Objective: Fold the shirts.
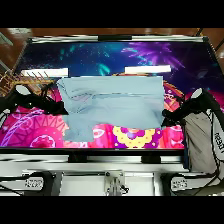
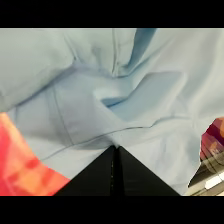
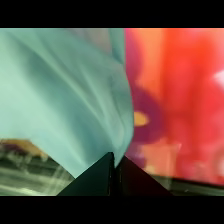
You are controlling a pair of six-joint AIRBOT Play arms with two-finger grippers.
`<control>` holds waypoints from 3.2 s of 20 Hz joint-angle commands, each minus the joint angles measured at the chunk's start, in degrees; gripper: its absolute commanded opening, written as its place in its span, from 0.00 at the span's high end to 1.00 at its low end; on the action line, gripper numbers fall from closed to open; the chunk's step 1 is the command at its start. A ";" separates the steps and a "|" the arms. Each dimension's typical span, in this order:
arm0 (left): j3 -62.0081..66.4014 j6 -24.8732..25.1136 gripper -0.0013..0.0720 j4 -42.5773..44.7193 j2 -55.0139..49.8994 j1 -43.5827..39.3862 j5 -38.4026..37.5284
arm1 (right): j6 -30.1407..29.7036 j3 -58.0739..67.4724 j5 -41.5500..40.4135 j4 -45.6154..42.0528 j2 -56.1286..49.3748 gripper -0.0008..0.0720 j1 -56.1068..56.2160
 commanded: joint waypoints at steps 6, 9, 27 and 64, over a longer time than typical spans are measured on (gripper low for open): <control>27.26 -7.28 0.92 3.17 -10.67 0.17 -0.11 | -2.69 -12.76 3.04 6.91 13.20 0.90 12.33; 37.75 -9.46 0.92 0.72 -15.87 0.07 -0.09 | -0.68 -12.87 -0.61 9.31 13.27 0.90 23.54; 38.16 -13.35 0.00 17.94 -20.63 -0.20 -27.71 | 2.03 -12.85 -14.25 20.76 11.67 0.90 36.02; 52.41 -17.11 0.05 5.95 -23.26 -0.13 -4.59 | -5.18 -12.68 -16.76 34.58 20.44 0.35 23.63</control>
